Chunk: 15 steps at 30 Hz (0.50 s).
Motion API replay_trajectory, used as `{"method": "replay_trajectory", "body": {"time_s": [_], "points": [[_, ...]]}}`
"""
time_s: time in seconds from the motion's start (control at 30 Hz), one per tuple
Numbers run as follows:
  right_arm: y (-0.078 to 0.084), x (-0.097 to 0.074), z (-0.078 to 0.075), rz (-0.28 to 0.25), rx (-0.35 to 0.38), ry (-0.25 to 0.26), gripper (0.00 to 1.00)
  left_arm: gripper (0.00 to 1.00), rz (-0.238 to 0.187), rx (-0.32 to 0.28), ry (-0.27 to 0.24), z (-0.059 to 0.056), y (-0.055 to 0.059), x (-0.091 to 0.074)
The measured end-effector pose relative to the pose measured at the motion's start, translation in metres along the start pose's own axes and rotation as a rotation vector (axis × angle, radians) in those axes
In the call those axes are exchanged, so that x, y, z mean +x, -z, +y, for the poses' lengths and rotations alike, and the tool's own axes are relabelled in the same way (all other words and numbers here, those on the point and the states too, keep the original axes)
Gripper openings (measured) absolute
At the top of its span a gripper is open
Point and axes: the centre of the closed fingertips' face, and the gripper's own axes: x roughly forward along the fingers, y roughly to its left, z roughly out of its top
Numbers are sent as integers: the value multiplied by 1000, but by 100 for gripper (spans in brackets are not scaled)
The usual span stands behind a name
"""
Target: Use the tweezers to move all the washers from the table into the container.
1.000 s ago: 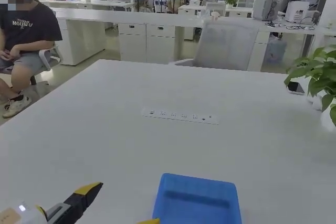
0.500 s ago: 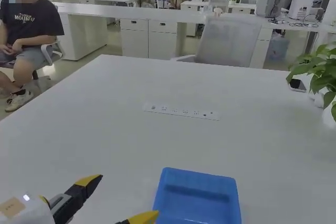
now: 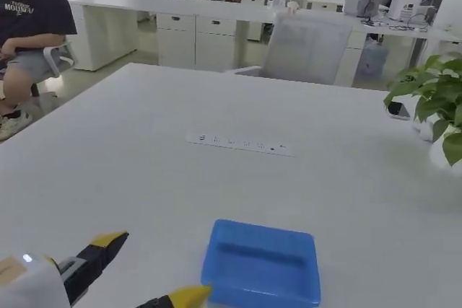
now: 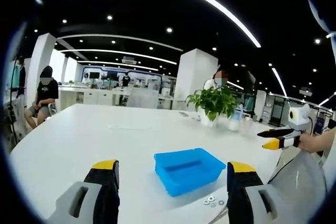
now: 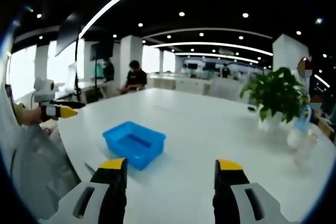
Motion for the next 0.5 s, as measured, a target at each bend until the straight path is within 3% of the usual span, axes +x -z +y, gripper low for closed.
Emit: {"method": "replay_trajectory", "body": {"time_s": [0.03,0.13,0.17,0.27,0.37,0.5], "points": [[1,0,2,21,0,-1,68,84,14,11,6,-1,2,0],[14,0,5,115,-38,-17,73,83,114,59,36,-4,19,2],[17,0,7,144,-48,-25,72,83,152,59,78,-11,26,3],[16,0,8,153,-60,-28,67,79,202,105,134,-21,35,4],[16,1,12,172,-72,-63,61,74,263,107,195,-29,47,4],[12,9,33,186,-63,-156,51,67,339,86,280,-37,64,5]]}}
